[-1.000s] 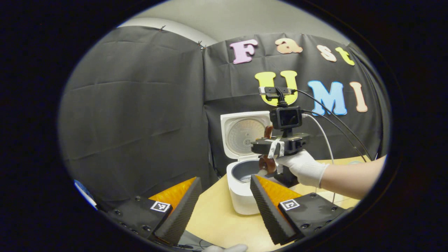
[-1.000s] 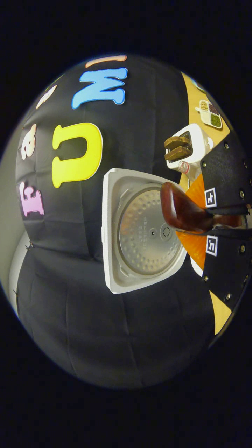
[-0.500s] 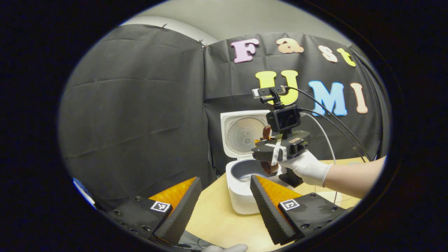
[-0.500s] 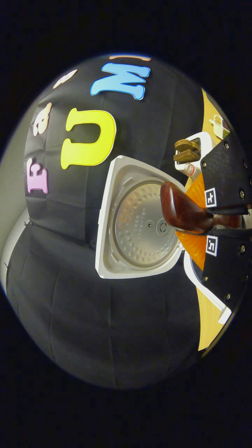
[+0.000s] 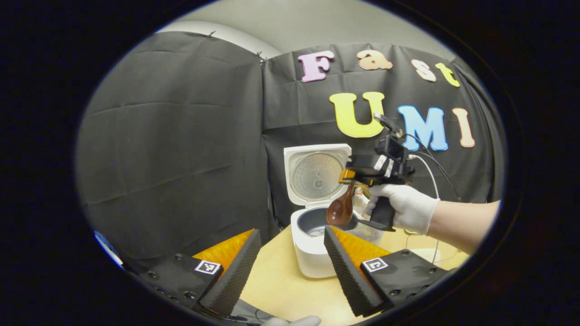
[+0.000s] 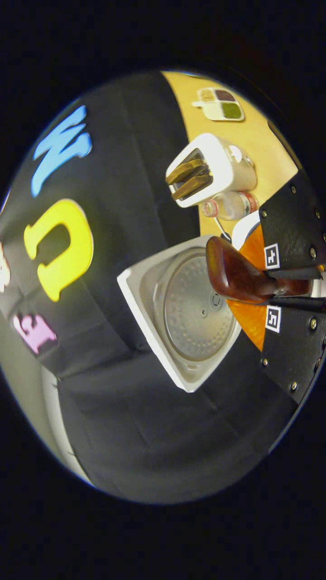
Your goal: Close the left gripper, press the button to open the rice cooker; take a wooden spoon from the chopstick holder with the right hand, scoop a spoonful of rice and pour it into the rice cooker, then put the wooden spoon back into the chopstick holder.
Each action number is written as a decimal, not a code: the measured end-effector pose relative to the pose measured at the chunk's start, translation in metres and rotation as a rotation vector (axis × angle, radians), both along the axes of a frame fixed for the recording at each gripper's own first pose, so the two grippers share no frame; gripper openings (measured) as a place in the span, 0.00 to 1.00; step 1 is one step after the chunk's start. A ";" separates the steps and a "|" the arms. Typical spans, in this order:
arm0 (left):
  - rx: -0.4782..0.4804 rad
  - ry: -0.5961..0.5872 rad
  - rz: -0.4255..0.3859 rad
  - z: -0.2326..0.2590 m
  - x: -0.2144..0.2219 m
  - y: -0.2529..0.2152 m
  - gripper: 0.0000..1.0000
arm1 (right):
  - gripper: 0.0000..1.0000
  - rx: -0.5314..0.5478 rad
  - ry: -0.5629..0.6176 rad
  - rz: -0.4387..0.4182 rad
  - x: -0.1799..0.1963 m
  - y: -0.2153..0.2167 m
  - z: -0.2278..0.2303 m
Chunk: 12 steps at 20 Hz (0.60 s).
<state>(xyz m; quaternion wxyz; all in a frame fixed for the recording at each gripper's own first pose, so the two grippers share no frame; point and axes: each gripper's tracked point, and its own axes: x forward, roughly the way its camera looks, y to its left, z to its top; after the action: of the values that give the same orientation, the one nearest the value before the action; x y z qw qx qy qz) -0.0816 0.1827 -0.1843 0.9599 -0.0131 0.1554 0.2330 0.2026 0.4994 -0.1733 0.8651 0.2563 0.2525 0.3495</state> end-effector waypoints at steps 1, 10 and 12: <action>-0.010 -0.003 -0.003 0.000 0.000 -0.001 0.97 | 0.15 0.037 0.040 -0.010 0.002 -0.007 0.002; 0.004 -0.060 -0.095 0.033 0.032 -0.035 0.99 | 0.15 0.119 0.107 -0.162 0.021 -0.132 0.014; 0.005 -0.070 -0.135 0.040 0.041 -0.054 0.99 | 0.15 0.120 0.106 -0.225 0.027 -0.182 0.014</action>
<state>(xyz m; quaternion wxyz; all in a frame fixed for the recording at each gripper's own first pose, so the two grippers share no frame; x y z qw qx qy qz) -0.0405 0.1286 -0.1441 0.9783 -0.0082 0.1216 0.1675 0.2293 0.3177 -0.1592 0.8675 0.3522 0.2461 0.2507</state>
